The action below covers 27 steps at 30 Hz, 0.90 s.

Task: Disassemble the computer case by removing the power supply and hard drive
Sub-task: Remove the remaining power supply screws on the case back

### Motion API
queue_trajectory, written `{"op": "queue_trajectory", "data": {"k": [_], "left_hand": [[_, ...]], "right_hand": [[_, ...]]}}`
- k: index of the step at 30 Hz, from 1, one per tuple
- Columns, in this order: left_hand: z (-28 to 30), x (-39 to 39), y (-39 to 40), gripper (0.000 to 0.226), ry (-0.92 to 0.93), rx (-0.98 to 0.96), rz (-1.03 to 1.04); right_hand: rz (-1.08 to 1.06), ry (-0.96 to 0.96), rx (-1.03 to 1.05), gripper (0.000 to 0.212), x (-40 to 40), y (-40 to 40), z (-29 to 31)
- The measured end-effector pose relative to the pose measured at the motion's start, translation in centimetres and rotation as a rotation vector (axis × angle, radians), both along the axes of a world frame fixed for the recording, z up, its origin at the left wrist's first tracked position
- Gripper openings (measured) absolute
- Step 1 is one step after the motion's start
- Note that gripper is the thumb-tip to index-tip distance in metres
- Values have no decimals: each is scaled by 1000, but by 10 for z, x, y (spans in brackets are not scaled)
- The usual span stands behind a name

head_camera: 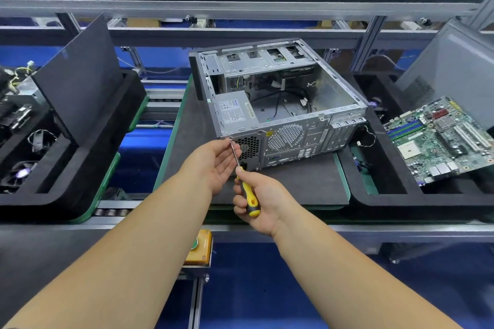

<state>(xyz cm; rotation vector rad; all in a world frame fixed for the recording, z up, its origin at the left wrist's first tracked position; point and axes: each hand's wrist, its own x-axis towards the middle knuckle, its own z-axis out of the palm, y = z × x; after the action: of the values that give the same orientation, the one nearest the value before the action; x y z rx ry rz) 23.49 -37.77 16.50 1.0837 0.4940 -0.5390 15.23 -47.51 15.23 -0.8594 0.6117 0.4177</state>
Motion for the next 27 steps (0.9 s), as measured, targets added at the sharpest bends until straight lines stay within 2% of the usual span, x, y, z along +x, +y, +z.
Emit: {"op": "queue_trajectory", "data": {"k": [5, 10, 16, 23, 27], "left_hand": [[-1, 1, 0, 14, 12, 22, 18], [-1, 0, -1, 13, 10, 12, 21], [-2, 1, 0, 14, 3, 7, 0], [-7, 4, -1, 18, -41, 11, 10], [-10, 6, -4, 19, -61, 61, 0]], "right_hand": [[25, -3, 118, 37, 0, 1, 2], [14, -23, 52, 23, 1, 4, -2], [-18, -13, -49, 17, 3, 6, -6], [-46, 25, -19, 38, 4, 7, -6], [-37, 30, 11, 31, 4, 8, -3]]}}
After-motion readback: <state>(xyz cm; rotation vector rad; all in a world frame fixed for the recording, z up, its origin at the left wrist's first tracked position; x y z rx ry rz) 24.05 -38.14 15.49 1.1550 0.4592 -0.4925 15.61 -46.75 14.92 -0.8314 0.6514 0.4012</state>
